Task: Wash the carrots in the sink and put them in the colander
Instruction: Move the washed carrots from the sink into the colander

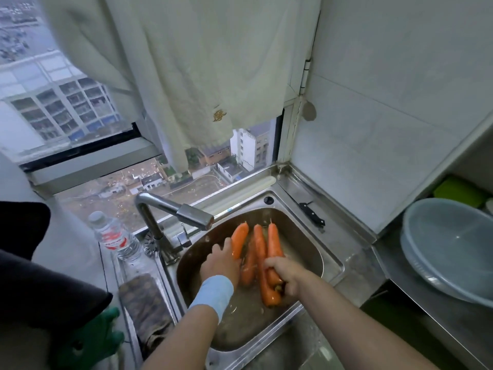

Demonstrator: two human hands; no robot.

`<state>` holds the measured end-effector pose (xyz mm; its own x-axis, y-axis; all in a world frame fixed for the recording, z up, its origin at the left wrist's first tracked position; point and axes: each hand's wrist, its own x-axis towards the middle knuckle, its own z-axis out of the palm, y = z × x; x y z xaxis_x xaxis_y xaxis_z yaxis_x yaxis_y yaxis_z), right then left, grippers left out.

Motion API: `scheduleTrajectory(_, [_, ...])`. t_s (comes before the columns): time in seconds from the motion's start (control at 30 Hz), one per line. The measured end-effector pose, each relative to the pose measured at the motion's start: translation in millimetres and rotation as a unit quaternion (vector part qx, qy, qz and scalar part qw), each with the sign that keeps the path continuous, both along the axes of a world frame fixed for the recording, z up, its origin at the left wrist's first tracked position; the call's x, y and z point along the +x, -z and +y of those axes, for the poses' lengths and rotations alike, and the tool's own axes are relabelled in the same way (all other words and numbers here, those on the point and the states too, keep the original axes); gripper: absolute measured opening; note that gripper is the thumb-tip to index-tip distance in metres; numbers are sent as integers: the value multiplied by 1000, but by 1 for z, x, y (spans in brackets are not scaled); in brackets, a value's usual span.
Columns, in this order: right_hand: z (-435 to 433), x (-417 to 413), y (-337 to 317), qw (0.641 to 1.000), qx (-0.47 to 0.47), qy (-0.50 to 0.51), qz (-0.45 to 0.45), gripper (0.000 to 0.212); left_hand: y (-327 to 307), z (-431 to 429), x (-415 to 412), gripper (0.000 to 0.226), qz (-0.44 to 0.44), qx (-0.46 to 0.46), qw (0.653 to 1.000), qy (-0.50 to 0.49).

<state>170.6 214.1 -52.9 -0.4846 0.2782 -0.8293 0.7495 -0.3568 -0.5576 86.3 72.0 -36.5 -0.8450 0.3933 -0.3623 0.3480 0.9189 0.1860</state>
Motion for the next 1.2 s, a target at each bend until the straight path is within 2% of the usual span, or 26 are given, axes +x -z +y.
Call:
scheduleTrajectory(0.07, [-1, 4, -3, 1000, -13, 14, -7, 45, -8, 5, 3, 39, -45, -30, 998, 11])
scheduleTrajectory(0.13, [3, 10, -4, 1000, -16, -2, -16, 22, -15, 8, 10, 29, -53, -18, 998, 17])
scheduleTrajectory(0.17, [7, 13, -5, 1000, -10, 3, -15, 19, -18, 10, 14, 28, -47, 3, 999, 14])
scheduleTrajectory(0.2, [12, 16, -8, 1000, -8, 3, -16, 25, -18, 12, 17, 26, -37, 7, 999, 10])
scheduleTrajectory(0.23, [17, 20, -14, 1000, -3, 2, -23, 33, -19, 15, 20, 15, -41, 1, 999, 12])
scheduleTrajectory(0.3, [27, 30, -26, 999, -5, -16, -30, 42, -21, 24, 24, 26, -51, -2, 999, -9])
scheduleTrajectory(0.4, [50, 47, -48, 1000, -21, -6, 13, 31, -31, 45, 26, 51, -120, 90, 988, -46])
scheduleTrajectory(0.47, [71, 62, -58, 1000, -20, -13, 19, 29, -44, 69, 31, 64, -177, 129, 975, -34])
scheduleTrajectory(0.6, [132, 113, -80, 1000, 11, -12, 13, 50, -65, 145, 63, 57, -245, 184, 951, 32])
scheduleTrajectory(0.7, [191, 168, -95, 1000, 16, 12, 6, 51, -77, 207, 106, 48, -280, 177, 939, 92])
scheduleTrajectory(0.8, [253, 221, -94, 999, 19, 8, -28, 91, -78, 267, 154, 52, -295, 162, 931, 141])
scheduleTrajectory(0.9, [303, 259, -97, 998, 30, 1, -49, 71, -77, 322, 193, 53, -287, 162, 929, 165])
scheduleTrajectory(1.03, [358, 275, -92, 993, 85, 70, -53, 74, -69, 385, 226, 61, -277, 182, 937, 113])
scheduleTrajectory(1.07, [367, 275, -89, 991, 101, 77, -49, 68, -65, 400, 232, 61, -272, 182, 939, 104])
scheduleTrajectory(1.17, [385, 274, -79, 979, 181, 97, -22, 19, -52, 438, 242, 64, -250, 205, 944, 62])
scheduleTrajectory(1.2, [391, 274, -72, 973, 210, 92, -20, 16, -54, 446, 246, 64, -237, 219, 945, 58])
